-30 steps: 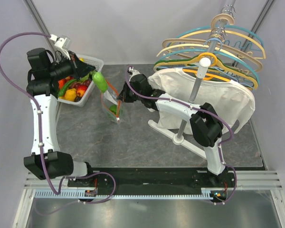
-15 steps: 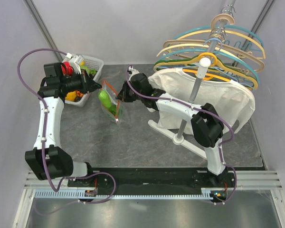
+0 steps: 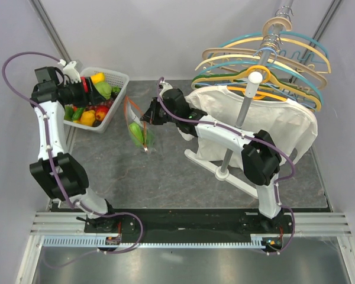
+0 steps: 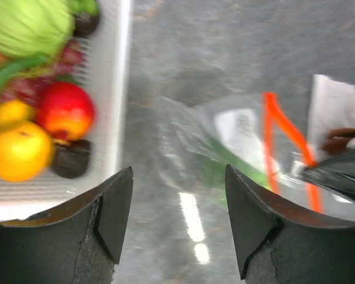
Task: Place the food in the zip-top bag and seal the zipper
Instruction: Place the fake vegetable in the zipper food storage bag, then pick up the fake vegetable from the bin.
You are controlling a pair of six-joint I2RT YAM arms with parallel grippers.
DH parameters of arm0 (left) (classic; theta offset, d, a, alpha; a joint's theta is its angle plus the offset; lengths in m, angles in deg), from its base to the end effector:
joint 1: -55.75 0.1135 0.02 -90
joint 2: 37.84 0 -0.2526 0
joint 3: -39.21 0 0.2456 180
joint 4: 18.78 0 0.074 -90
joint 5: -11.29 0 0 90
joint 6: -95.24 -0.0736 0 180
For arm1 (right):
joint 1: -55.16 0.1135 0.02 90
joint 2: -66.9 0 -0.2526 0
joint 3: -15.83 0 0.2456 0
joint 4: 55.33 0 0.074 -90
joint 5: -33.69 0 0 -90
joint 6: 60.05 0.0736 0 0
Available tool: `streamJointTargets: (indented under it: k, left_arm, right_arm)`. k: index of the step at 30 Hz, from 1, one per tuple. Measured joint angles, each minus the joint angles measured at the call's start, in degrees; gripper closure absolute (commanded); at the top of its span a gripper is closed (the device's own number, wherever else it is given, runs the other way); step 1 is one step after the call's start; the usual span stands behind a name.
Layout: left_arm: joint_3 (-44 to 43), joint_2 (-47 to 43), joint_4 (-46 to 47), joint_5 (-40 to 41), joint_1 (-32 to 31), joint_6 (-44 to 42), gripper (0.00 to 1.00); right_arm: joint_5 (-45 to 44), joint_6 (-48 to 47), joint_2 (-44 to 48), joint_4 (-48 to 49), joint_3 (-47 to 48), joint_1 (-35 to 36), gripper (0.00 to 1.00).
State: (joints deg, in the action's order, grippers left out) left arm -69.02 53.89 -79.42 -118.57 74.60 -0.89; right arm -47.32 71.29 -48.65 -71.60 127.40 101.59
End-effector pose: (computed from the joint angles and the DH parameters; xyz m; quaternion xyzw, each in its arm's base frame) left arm 0.3529 0.0706 0.3449 0.0361 0.8752 -0.2273 0.4255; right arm 0.3443 0.3786 0.2736 -0.0811 0.8151 0.4415 0.3663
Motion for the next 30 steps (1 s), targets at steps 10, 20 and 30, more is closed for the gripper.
streamJointTargets:
  k: [10, 20, 30]
  left_arm:
    - [-17.22, 14.47, -8.33, 9.97, 0.94, -20.72, 0.34]
    - [-28.63, 29.07, -7.72, 17.49, 0.79, -27.58, 0.39]
    - [-30.29, 36.02, -5.64, 24.57, -1.33, -32.70, 0.43]
  right_arm:
    - [0.00, 0.31, 0.00, 0.00, 0.00, 0.00, 1.00]
    - [0.20, 0.90, 0.00, 1.05, 0.00, 0.00, 1.00]
    - [0.74, 1.53, 0.00, 1.31, 0.00, 0.00, 1.00]
